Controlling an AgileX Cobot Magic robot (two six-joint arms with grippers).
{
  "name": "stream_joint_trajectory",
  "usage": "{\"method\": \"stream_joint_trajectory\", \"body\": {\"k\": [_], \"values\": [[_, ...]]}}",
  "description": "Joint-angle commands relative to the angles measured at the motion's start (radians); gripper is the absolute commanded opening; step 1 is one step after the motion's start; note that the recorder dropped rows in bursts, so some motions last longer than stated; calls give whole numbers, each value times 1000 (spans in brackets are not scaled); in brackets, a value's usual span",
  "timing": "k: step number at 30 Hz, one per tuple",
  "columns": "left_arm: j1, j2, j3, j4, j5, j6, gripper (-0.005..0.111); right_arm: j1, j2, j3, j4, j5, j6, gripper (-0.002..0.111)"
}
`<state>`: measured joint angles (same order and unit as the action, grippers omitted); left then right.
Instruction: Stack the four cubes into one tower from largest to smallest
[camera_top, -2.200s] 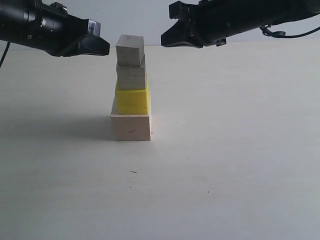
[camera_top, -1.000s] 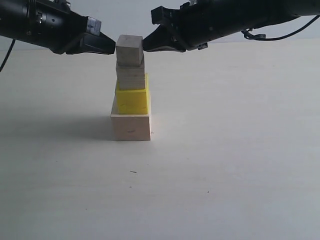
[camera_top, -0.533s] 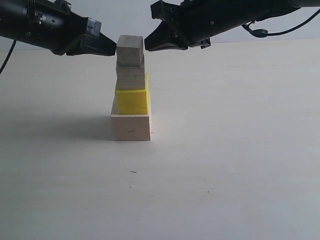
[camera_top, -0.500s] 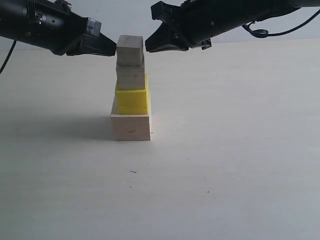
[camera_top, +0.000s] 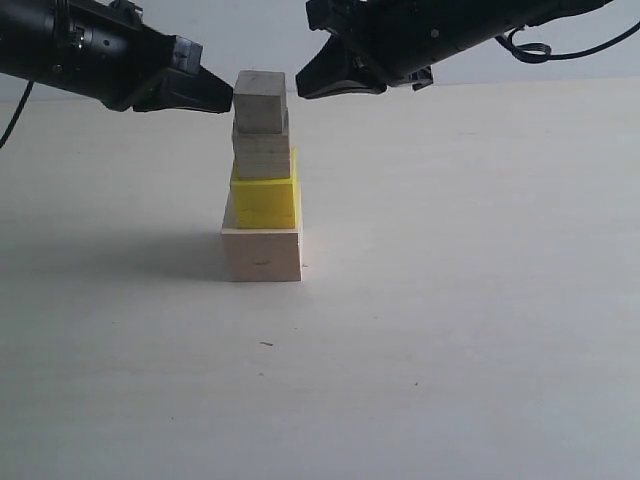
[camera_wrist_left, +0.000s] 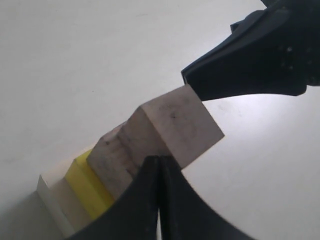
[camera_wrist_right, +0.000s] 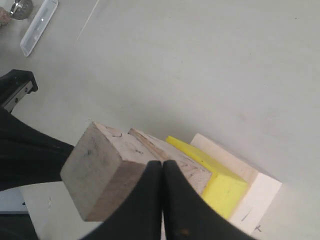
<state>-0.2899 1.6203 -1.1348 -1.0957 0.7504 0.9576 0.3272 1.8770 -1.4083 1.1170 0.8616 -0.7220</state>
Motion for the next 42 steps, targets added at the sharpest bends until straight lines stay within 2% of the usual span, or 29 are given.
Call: {"method": "stream_joint_trajectory", "body": {"k": [1, 30, 42], "values": [[3, -3, -8, 1, 13, 4, 0, -1, -8, -4, 41, 16, 0, 0], [3, -3, -8, 20, 29, -16, 0, 34, -8, -4, 19, 27, 3, 0], [3, -3, -8, 70, -27, -57, 0, 34, -54, -4, -96, 23, 100, 0]]}}
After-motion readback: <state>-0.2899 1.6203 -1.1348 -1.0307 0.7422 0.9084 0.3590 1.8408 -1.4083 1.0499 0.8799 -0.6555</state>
